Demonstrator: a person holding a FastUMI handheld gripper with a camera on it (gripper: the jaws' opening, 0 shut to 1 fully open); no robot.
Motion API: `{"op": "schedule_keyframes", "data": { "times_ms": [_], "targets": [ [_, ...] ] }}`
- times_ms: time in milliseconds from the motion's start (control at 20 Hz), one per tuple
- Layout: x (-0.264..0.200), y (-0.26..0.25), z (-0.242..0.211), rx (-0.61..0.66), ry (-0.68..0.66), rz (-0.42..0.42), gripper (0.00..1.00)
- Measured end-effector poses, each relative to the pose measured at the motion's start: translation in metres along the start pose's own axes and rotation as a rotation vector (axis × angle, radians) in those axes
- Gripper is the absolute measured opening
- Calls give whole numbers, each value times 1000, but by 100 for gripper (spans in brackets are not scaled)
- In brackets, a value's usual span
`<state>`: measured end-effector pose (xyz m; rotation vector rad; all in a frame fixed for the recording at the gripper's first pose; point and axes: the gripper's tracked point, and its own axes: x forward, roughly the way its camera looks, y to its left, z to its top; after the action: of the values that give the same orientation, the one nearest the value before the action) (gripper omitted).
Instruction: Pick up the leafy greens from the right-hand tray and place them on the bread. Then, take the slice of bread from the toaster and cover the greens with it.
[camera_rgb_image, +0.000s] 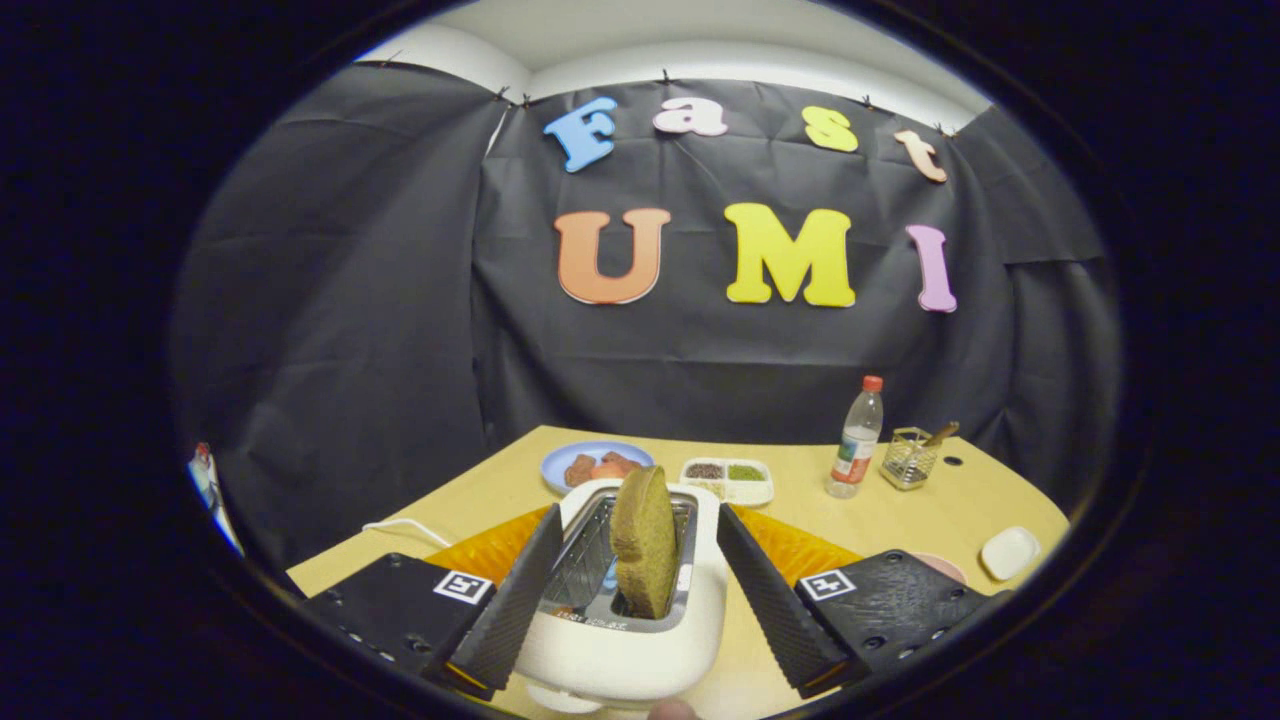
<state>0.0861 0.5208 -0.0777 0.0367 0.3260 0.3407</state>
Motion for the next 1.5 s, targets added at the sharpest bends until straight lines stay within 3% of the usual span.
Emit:
{"op": "schedule_keyframes", "data": {
  "times_ms": [100,400,500,550,600,750,800,1150,1500],
  "targets": [
    [14,-4,-10,8,64,-30,91],
    [28,-1,-14,37,126,-26,44],
    [28,1,-19,43,143,-5,35],
    [25,-10,-10,53,138,-45,35],
    [26,-10,-14,68,131,-27,15],
    [22,-4,-5,87,132,10,10],
    [14,-5,4,93,108,18,3],
    [-25,-17,76,185,-52,103,3],
    [-60,-82,70,256,-74,59,3]
  ]
}}
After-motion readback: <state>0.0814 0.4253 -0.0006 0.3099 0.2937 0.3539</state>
